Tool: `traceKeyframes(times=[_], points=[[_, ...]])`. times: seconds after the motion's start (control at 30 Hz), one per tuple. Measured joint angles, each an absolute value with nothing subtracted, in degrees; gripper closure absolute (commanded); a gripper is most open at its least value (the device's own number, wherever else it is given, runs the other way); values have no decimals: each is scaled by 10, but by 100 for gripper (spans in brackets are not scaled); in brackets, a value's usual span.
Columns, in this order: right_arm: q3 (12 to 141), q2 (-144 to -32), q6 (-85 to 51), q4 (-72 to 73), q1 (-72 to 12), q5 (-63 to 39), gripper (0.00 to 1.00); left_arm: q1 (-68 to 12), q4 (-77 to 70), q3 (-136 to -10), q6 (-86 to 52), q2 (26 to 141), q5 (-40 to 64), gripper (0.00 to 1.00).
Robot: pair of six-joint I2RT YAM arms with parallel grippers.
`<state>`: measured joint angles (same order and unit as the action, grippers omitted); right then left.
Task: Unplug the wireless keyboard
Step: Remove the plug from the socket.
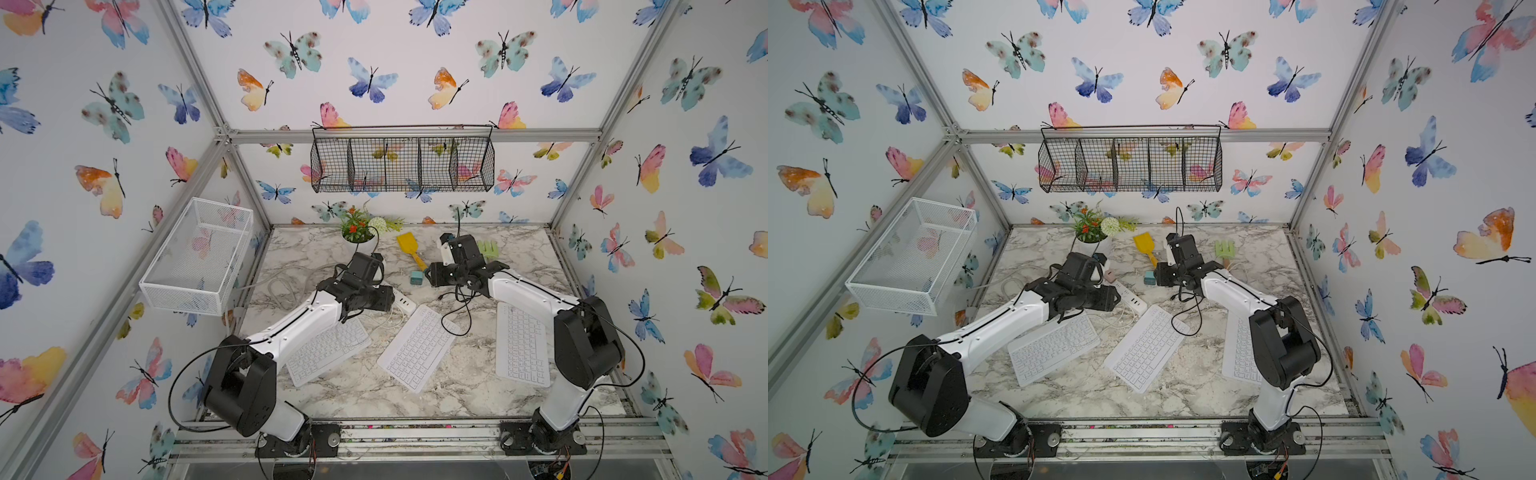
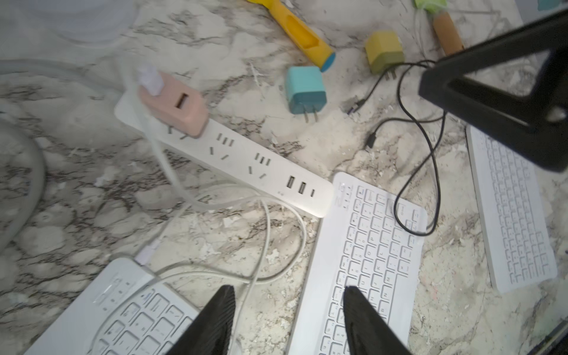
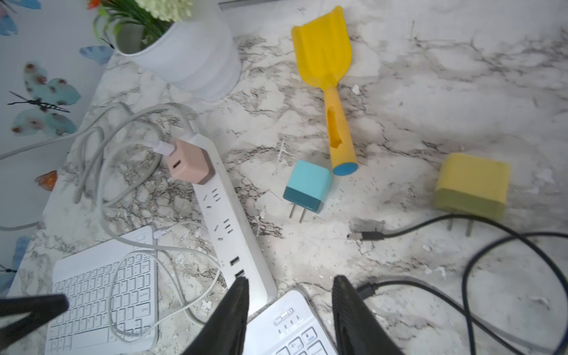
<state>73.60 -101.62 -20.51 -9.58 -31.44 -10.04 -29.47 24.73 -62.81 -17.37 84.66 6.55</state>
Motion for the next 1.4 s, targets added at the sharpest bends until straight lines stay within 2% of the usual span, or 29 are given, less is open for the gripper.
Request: traceKeyframes(times=[0.33, 0.53, 0.83, 1.4], points=[[776, -1066, -111, -6, -315, -227, 54, -171, 219, -622, -206, 858, 116, 51], [782, -1122, -70, 21, -327, -244, 53, -123, 173, -609, -224, 911, 177, 51], [807, -1186, -40, 64, -364, -256, 50, -108, 108, -611, -253, 981, 243, 47], [948, -1318, -30, 83, -391, -244, 49, -95, 61, -645, -273, 1050, 259, 46]])
